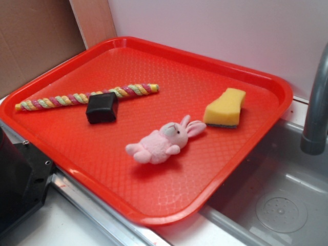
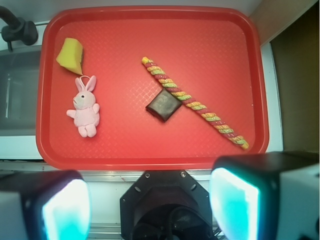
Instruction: Grab the multicolored rope.
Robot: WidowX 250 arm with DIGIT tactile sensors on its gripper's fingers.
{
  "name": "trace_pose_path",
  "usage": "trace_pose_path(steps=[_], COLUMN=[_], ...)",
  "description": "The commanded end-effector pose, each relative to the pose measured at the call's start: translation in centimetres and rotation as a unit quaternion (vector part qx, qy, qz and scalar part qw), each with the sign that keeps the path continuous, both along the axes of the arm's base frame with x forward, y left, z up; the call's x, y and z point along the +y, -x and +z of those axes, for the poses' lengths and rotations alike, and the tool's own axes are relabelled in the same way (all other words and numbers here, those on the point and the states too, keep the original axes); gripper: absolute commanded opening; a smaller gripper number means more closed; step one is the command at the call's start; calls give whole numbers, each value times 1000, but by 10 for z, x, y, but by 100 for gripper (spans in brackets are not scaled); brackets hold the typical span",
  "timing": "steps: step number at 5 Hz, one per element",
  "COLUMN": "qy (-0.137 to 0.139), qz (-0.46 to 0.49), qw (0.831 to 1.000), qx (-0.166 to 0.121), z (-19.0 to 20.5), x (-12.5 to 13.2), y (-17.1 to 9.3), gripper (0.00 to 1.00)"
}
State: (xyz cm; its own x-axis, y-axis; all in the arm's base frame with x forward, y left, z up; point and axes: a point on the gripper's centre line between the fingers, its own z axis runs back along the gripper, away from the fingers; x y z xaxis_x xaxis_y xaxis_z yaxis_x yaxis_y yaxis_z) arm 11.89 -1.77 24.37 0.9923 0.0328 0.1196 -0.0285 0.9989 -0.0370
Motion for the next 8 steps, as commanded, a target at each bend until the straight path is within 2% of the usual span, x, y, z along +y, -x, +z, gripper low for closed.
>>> trace_pose_path(steps=[1,2,3,4,5,6,7,8], qy=[0,3,27,33,16,28,1,-5], qz=[0,2,-60,-112,-171,-240,-257,-291], qw=[1000,1000,998,993,985,969,965,955], qx=[0,2,-1,-7,-25,-52,-47,-55], z=[0,-9,-23,-46,-67,-94,-122,-145], x=[0,11,22,32,47,63,75,80], y=[0,-8,-18,-27,-32,-44,-55,-63], gripper=[100,100,100,100,100,100,100,100])
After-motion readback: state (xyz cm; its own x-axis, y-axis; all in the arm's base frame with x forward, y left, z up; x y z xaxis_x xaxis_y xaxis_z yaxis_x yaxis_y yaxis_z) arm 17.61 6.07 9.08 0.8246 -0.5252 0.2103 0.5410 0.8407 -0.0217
